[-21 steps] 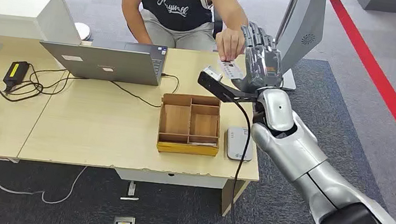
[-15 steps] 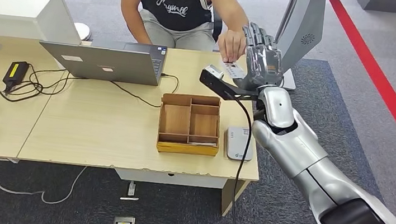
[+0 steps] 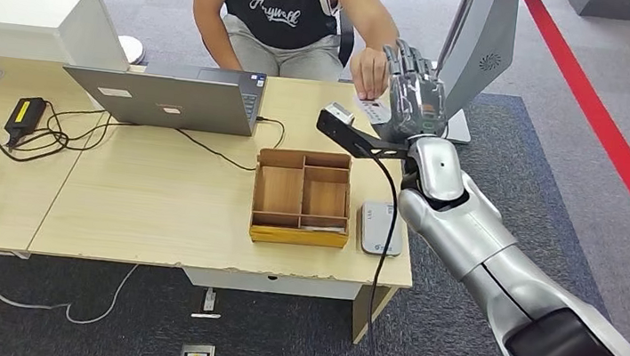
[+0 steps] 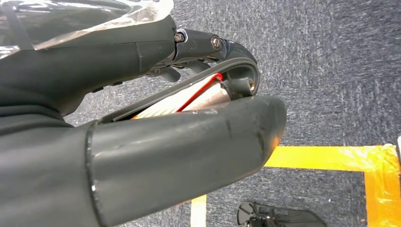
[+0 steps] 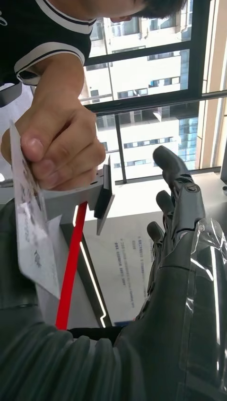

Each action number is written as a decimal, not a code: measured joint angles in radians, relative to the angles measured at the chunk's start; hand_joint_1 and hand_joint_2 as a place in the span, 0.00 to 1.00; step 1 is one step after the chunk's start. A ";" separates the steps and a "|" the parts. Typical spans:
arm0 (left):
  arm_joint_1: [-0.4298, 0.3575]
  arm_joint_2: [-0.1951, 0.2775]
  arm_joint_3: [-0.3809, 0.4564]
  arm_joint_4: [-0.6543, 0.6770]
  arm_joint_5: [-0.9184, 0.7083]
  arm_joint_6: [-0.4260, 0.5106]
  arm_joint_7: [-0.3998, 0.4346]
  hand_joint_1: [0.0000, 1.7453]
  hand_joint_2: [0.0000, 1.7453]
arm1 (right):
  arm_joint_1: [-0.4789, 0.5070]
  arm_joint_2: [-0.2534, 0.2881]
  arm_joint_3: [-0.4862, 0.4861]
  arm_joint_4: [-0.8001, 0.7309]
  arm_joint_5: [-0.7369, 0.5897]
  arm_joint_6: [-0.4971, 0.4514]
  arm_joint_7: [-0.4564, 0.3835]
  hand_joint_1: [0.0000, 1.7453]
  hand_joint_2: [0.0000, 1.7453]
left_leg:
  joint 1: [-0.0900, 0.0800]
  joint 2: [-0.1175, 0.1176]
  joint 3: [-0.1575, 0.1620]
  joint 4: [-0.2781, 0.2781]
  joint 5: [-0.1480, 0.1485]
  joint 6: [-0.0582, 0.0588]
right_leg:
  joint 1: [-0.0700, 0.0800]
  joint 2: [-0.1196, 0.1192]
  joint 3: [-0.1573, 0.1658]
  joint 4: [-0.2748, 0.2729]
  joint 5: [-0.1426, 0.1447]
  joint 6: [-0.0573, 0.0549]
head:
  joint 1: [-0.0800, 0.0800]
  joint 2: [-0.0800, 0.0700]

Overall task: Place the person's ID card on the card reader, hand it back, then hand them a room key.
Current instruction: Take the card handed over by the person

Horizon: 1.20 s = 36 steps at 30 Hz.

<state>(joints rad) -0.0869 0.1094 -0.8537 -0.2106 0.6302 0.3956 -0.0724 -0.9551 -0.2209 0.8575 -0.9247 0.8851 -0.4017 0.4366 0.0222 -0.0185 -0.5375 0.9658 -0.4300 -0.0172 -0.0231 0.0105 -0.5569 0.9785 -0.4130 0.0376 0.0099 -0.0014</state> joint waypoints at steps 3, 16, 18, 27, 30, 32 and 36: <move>-0.001 -0.001 0.000 0.000 -0.001 0.000 -0.001 0.00 0.00 | 0.000 0.000 0.003 0.005 -0.010 -0.005 -0.001 1.00 1.00 | 0.000 0.000 0.000 0.000 0.000 0.000 | 0.000 0.000 0.000 0.000 0.000 0.000 | 0.000 0.000; -0.018 -0.014 -0.007 0.000 0.001 0.000 -0.001 0.00 0.00 | -0.005 -0.002 0.036 0.045 -0.086 -0.038 -0.013 1.00 1.00 | 0.000 0.001 0.000 0.000 0.000 0.000 | 0.000 0.000 0.000 0.000 0.000 0.000 | 0.000 0.000; -0.018 -0.014 -0.007 0.000 0.002 0.000 -0.001 0.00 0.00 | -0.005 -0.002 0.037 0.048 -0.088 -0.038 -0.014 1.00 1.00 | 0.000 0.001 0.000 0.000 0.000 0.000 | 0.000 0.000 0.000 0.000 0.000 0.000 | 0.000 0.000; -0.014 -0.014 -0.007 0.000 0.025 0.004 -0.016 0.00 0.00 | -0.005 -0.004 0.045 0.048 -0.119 -0.060 -0.033 1.00 1.00 | 0.000 0.001 0.000 0.000 0.000 0.000 | 0.000 0.000 0.000 0.000 0.000 0.000 | 0.000 0.000; -0.011 -0.015 -0.007 0.000 0.034 0.010 -0.025 0.00 0.00 | 0.005 -0.017 0.045 0.042 -0.140 -0.080 -0.029 1.00 1.00 | 0.000 0.000 0.000 0.000 0.000 0.000 | 0.000 0.000 0.000 0.000 0.000 0.000 | 0.000 0.000; -0.007 -0.016 -0.007 0.000 0.039 0.012 -0.029 0.00 0.00 | 0.018 -0.031 0.044 0.030 -0.148 -0.090 -0.025 1.00 1.00 | 0.000 0.000 0.000 0.000 0.000 0.000 | 0.000 0.000 0.000 0.000 0.000 0.000 | 0.000 0.000; -0.002 -0.018 -0.007 0.000 0.043 0.012 -0.032 0.00 0.00 | 0.042 -0.058 0.043 0.009 -0.155 -0.101 -0.014 1.00 1.00 | 0.000 0.001 0.000 0.000 0.000 0.000 | 0.000 0.001 -0.001 0.000 0.000 0.000 | 0.000 0.000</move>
<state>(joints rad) -0.0888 0.0917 -0.8610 -0.2110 0.6727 0.4081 -0.1041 -0.9129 -0.2793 0.9003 -0.9159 0.7304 -0.5028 0.4227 0.0220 -0.0179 -0.5372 0.9662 -0.4303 -0.0170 -0.0232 0.0111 -0.5576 0.9781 -0.4128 0.0374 0.0099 -0.0012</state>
